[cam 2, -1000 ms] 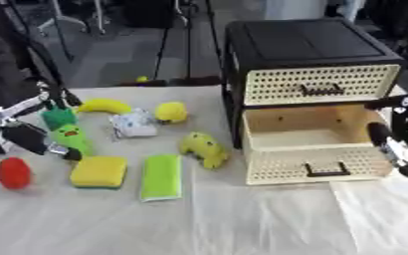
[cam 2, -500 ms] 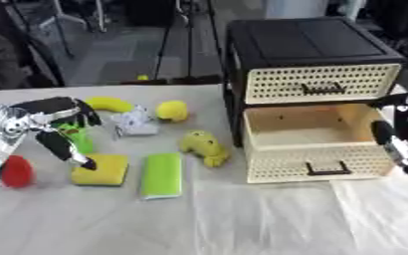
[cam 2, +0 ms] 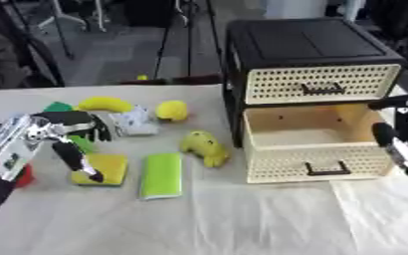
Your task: Pick up objects from table and place into drawer.
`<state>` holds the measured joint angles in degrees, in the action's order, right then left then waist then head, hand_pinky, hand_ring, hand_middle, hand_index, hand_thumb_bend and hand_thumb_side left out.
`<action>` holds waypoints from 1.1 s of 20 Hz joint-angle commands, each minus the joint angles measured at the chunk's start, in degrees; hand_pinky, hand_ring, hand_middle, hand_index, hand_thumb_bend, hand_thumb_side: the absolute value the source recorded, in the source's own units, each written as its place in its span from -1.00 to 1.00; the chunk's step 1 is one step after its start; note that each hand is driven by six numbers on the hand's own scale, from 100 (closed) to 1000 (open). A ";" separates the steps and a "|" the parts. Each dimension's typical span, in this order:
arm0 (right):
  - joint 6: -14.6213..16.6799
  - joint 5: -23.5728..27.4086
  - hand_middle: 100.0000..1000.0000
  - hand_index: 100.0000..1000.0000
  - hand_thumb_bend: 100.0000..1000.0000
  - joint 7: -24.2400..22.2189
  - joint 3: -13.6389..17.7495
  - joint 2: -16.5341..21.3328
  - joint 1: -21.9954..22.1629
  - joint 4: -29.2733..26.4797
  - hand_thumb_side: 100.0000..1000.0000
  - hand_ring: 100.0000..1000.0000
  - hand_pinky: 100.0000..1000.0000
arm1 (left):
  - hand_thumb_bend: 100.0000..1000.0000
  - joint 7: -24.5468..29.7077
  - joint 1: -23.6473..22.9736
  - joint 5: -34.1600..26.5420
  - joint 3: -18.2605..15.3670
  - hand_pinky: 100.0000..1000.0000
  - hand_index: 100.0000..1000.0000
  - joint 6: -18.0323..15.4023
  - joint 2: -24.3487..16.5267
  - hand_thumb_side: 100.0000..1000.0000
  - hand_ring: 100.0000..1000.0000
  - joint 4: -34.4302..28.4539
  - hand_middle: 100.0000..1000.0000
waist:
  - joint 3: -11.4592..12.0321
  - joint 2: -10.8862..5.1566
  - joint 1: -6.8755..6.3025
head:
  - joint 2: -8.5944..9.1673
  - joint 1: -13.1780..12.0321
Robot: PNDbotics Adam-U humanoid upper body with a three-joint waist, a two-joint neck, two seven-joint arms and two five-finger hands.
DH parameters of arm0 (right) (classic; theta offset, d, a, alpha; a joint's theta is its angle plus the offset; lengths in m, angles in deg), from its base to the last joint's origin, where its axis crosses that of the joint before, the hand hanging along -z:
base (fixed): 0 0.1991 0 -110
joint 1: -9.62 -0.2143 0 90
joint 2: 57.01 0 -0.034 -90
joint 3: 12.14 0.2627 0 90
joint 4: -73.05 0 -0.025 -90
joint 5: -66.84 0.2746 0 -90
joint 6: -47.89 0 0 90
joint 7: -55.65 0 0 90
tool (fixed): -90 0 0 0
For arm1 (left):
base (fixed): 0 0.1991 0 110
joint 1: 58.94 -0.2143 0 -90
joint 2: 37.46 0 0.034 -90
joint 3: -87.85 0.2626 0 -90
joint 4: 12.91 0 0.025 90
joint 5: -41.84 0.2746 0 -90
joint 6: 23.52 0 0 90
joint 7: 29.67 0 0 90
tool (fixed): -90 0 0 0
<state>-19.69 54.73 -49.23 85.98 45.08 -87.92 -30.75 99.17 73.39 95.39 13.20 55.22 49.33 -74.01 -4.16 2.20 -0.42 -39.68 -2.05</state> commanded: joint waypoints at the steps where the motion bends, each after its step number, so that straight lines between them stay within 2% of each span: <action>1: 0.13 0.18 -0.65 0.44 -0.69 -0.17 0.38 0.96 -0.67 -0.77 0.32 -0.89 -1.00 | 0.41 -1.22 0.60 1.26 0.06 0.28 0.53 -0.03 -0.04 -0.38 0.26 0.31 0.27 | -0.11 -0.51 0.21 | -0.10 -0.33; 15: 0.23 0.35 -0.65 0.44 -0.70 -0.68 0.06 0.30 -0.54 -0.65 0.33 -0.90 -1.00 | 0.22 -7.90 0.89 7.04 -1.04 0.24 0.48 0.55 3.01 -0.49 0.18 5.28 0.18 | -0.83 -0.32 0.45 | 0.00 -0.86; 18: 0.23 0.36 -0.65 0.44 -0.71 -0.75 0.05 0.23 -0.51 -0.62 0.33 -0.90 -1.00 | 0.04 -8.06 0.78 7.51 -1.07 0.05 0.42 0.40 3.22 -0.59 0.00 6.00 0.02 | -0.94 -0.28 0.41 | -0.02 -0.84; 22: 0.20 0.23 -0.65 0.44 -0.71 -0.73 0.19 0.18 -0.41 -0.56 0.33 -0.90 -1.00 | -0.38 -8.56 0.48 7.62 -1.19 -0.26 0.24 0.73 3.09 -0.76 -0.27 6.21 -0.24 | -1.00 -0.29 0.38 | -0.10 -0.76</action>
<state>-19.51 54.83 -49.94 85.64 44.44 -87.90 -30.74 91.03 73.31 102.41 12.45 55.77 53.36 -67.91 -5.10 2.24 -0.22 -39.68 -2.77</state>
